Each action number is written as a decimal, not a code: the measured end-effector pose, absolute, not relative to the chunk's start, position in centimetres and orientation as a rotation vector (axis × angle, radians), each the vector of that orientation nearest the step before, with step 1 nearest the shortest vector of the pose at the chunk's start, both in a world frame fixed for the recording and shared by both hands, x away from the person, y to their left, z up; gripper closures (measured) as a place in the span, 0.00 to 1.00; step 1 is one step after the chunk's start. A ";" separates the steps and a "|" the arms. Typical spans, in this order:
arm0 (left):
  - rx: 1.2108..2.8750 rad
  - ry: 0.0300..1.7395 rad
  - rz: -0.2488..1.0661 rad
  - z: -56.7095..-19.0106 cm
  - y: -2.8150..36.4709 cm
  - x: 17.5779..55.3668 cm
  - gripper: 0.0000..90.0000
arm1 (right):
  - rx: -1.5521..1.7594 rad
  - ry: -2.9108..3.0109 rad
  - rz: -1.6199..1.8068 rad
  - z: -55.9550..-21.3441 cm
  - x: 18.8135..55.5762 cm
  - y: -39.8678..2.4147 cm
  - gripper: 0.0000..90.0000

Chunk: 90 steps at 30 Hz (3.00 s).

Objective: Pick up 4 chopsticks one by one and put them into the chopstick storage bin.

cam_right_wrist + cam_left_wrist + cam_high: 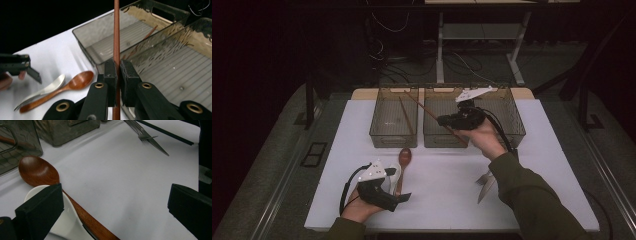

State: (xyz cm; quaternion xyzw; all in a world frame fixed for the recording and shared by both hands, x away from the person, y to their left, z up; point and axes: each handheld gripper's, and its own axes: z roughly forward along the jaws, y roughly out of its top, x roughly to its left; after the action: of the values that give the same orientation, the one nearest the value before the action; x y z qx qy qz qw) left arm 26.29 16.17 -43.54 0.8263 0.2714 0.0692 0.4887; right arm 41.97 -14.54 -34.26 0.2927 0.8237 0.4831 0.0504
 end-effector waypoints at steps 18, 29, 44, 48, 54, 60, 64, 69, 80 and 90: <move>2.010 0.657 0.163 -43.5 16.3 26.3 0.00 | 0.920 2.466 1.488 -33.5 45.5 -9.5 0.93; 1.992 0.655 0.151 -43.5 16.3 26.2 0.00 | 0.953 2.435 1.480 -33.8 47.4 -5.7 0.93; 1.982 0.656 0.141 -43.5 16.5 26.4 0.00 | 0.998 2.398 1.486 -35.2 49.2 -1.2 0.93; 1.983 0.650 0.142 -43.4 16.5 26.4 0.00 | 0.994 2.409 1.482 -35.6 49.1 -0.1 0.93; 1.984 0.652 0.138 -43.4 16.5 26.4 0.00 | 1.005 2.440 1.440 -36.5 49.0 0.9 0.93; 1.986 0.653 0.136 -43.4 16.5 26.4 0.00 | 1.041 2.498 1.351 -37.5 49.0 1.2 0.93; 1.985 0.652 0.136 -43.5 16.4 26.4 0.00 | 1.061 2.570 1.294 -38.1 49.3 1.2 0.77; 1.986 0.653 0.134 -43.5 16.4 26.4 0.00 | 1.049 2.590 1.276 -37.9 49.3 0.6 0.61; 1.987 0.655 0.138 -43.5 16.3 26.4 0.00 | 0.998 2.608 1.286 -35.1 48.5 -1.0 0.47; 1.990 0.656 0.147 -43.5 16.4 26.4 0.00 | 0.934 2.601 1.300 -32.3 47.0 -3.8 0.41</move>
State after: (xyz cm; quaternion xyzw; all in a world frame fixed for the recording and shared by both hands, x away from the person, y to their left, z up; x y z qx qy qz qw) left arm 26.39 16.36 -43.51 0.8218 0.2708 0.0607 0.4975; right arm 46.95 -3.82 -32.26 0.3054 0.8509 0.4252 0.0437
